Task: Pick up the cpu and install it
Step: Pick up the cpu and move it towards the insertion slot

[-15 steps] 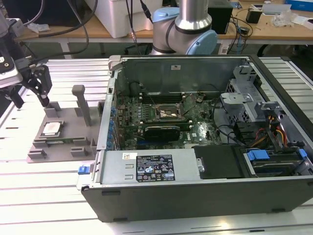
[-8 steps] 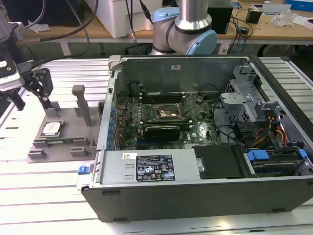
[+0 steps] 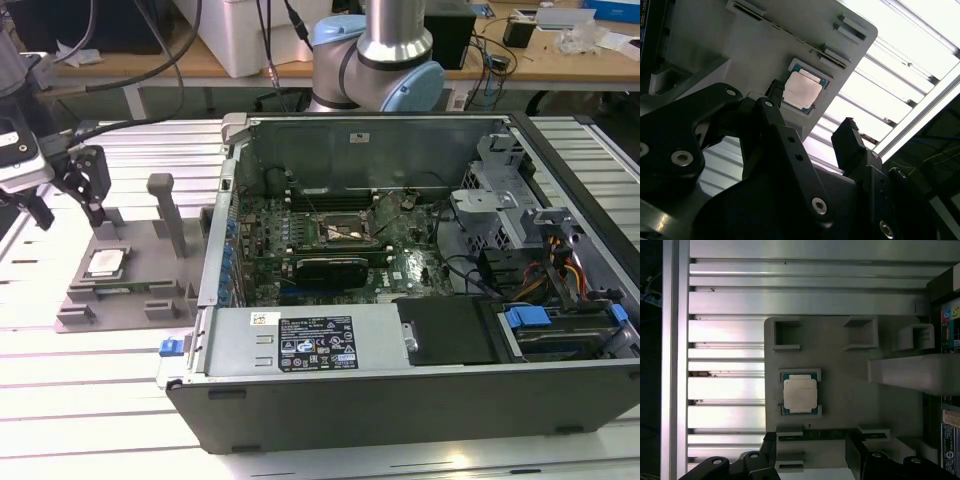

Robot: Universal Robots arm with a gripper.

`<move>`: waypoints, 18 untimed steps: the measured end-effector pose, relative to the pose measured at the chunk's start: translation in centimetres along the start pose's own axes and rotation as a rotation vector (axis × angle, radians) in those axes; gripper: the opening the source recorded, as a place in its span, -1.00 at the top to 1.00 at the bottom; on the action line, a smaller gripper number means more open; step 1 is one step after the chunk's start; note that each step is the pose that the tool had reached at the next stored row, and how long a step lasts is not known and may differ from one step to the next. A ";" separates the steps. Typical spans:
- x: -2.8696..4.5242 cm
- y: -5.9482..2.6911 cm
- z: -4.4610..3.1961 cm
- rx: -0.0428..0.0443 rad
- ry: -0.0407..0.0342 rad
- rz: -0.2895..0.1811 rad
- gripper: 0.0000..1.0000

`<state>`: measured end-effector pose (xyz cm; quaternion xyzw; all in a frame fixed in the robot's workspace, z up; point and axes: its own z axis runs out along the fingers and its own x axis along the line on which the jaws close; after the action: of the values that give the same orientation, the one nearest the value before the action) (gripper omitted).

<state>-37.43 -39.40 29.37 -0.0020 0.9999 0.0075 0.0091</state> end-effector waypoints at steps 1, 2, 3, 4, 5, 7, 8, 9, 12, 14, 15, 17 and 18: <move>0.00 0.00 0.11 0.0000 0.0000 0.000 -0.32; 0.00 0.00 0.21 0.0000 0.0001 0.000 -0.32; 0.00 0.00 0.28 0.0000 0.0001 0.000 -0.32; 0.01 0.00 0.38 -0.0001 0.0000 0.000 -0.32; 0.01 -0.01 0.43 0.0000 0.0001 0.000 -0.32; 0.01 -0.01 0.65 0.0000 0.0001 0.000 -0.32; 0.01 -0.01 0.76 0.0000 0.0001 0.000 -0.32; 0.01 -0.01 0.83 0.0000 0.0001 0.000 -0.32; 0.02 -0.02 1.14 0.0000 0.0001 0.000 -0.32; 0.02 -0.02 1.40 0.0000 0.0001 0.000 -0.32; 0.03 -0.02 1.46 0.0000 0.0002 0.000 -0.32; 0.03 -0.02 1.68 0.0000 0.0003 0.000 -0.32; 0.02 -0.02 1.76 0.0000 0.0003 0.000 -0.32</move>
<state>-37.42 -39.40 27.61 -0.0022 0.9999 0.0075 0.0089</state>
